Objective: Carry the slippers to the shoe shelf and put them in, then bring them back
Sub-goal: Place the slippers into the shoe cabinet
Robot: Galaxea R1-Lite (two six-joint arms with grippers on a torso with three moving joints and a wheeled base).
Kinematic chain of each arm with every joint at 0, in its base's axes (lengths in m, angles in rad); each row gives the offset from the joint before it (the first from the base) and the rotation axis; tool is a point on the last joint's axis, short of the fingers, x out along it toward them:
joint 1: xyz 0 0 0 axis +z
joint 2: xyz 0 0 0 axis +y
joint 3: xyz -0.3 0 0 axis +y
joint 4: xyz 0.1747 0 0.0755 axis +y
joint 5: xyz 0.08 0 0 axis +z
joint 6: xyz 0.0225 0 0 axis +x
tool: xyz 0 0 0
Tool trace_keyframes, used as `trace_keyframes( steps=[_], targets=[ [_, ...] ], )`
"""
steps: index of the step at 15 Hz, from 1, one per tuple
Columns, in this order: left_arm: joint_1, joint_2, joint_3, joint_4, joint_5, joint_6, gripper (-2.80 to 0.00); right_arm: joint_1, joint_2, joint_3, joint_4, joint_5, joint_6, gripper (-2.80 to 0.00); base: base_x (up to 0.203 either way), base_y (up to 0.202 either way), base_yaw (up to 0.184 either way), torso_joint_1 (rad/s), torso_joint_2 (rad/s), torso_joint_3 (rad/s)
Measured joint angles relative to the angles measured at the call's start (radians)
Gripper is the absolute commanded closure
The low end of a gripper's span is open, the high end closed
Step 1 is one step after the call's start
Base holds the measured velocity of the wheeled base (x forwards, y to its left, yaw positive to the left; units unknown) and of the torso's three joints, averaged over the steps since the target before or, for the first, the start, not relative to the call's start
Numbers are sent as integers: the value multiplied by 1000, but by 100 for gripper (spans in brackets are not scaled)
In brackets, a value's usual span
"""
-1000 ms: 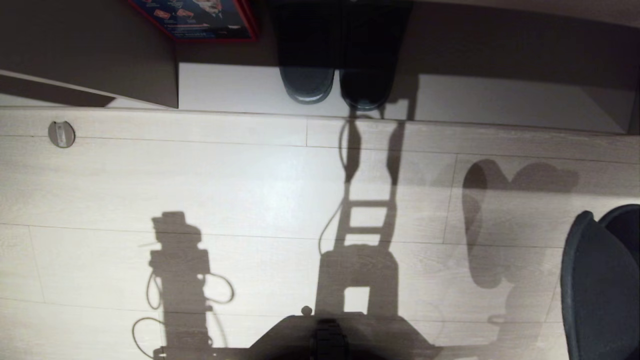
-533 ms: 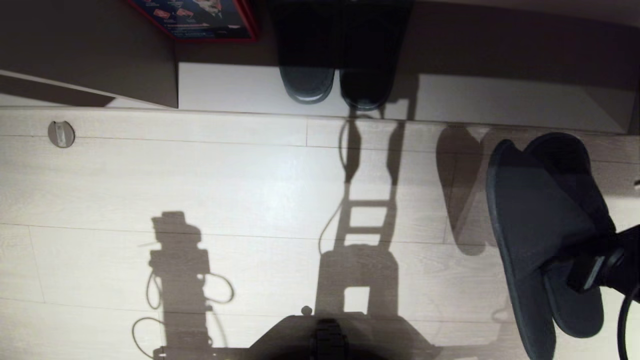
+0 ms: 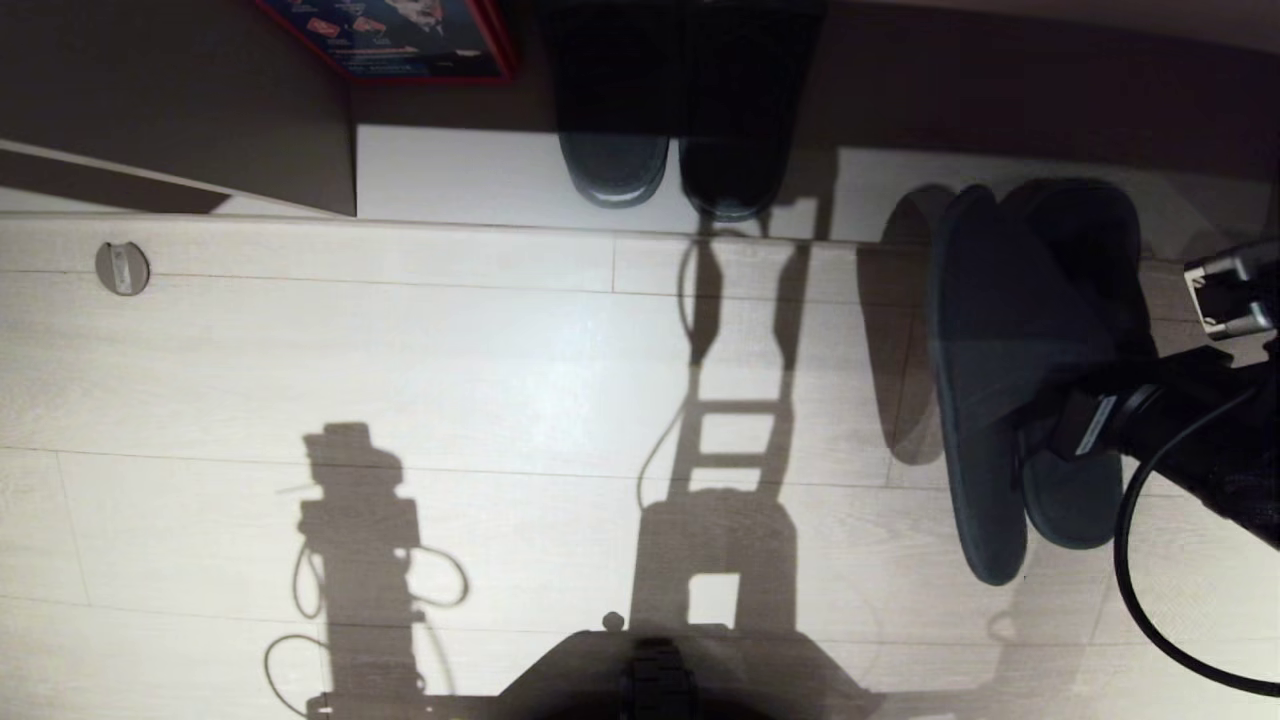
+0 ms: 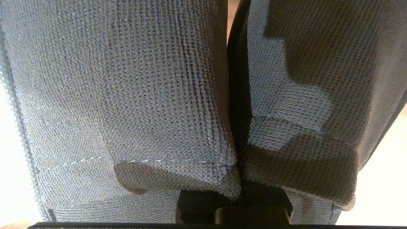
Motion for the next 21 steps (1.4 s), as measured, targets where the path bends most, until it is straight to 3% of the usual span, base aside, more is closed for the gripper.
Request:
trace_keyframes(
  steps=[7,21],
  targets=[
    [0,0,0,0,0,0,0,-4,50,-182,-6,2,-45,0,0,0,0,0,0,0],
    [0,0,0,0,0,0,0,-15,253,-525,1,21,-47,0,0,0,0,0,0,0]
  ],
)
